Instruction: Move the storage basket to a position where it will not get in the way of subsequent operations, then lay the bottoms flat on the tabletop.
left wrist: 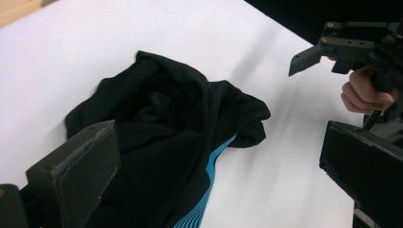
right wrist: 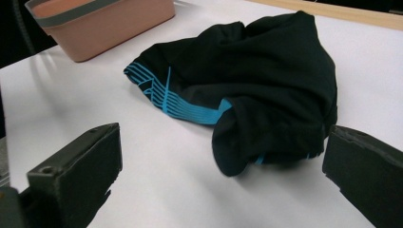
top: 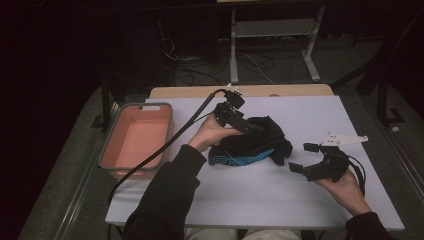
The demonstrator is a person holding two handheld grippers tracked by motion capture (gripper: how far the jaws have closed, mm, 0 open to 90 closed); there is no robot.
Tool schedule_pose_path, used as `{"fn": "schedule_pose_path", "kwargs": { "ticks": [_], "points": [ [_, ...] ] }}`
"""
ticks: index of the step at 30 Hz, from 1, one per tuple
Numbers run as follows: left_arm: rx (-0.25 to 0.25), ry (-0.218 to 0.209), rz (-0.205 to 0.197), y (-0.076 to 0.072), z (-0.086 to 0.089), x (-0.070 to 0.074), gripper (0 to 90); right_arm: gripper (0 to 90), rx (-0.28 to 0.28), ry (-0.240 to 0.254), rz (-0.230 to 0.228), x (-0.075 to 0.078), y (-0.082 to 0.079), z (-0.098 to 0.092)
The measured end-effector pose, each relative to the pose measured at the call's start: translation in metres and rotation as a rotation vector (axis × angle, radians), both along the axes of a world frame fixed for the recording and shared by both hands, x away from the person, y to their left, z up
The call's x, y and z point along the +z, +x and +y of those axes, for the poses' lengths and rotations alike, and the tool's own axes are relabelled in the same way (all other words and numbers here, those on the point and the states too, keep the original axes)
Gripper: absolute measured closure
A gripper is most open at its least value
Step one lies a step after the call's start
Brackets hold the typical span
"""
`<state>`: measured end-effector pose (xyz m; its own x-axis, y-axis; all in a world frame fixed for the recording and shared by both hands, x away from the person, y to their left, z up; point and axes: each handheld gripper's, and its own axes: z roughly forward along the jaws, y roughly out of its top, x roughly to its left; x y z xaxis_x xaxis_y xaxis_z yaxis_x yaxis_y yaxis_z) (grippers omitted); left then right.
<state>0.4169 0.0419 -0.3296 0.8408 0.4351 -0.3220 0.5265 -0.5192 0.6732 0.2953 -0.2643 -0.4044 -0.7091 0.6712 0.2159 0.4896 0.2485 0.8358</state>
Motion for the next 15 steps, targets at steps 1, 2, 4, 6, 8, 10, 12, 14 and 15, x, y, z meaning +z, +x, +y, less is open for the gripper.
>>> {"fn": "schedule_pose_path", "kwargs": {
  "ticks": [1,2,4,6,8,10,12,14,15],
  "points": [
    [0.007,-0.004,0.001,0.000,0.003,-0.001,0.0,0.0,-0.001,-0.001,-0.007,0.000,0.002,0.001],
    [0.021,-0.007,0.000,0.000,0.008,-0.002,0.0,0.0,-0.003,-0.002,-0.007,0.000,0.003,0.002],
    [0.030,0.000,0.002,0.000,0.016,-0.005,0.0,0.0,0.003,-0.006,-0.006,0.001,0.008,0.004],
    [0.045,0.002,-0.001,-0.002,0.022,-0.008,0.0,0.0,0.005,-0.006,-0.005,0.002,0.011,0.006],
    [0.053,-0.001,-0.002,-0.002,0.028,-0.010,0.0,0.0,0.009,-0.007,0.000,0.004,0.014,0.007],
    [0.071,-0.018,-0.003,-0.003,0.035,-0.014,0.0,0.0,0.011,-0.010,0.006,0.004,0.017,0.009],
    [0.096,-0.024,-0.009,-0.003,0.041,-0.018,0.0,0.0,0.008,-0.016,0.018,0.004,0.021,0.010],
    [0.112,-0.030,-0.008,-0.002,0.047,-0.023,0.0,0.0,0.008,-0.018,0.017,0.003,0.024,0.011],
    [0.120,-0.035,-0.006,-0.002,0.049,-0.024,0.0,0.0,0.008,-0.018,0.016,0.002,0.026,0.011]
  ]
}}
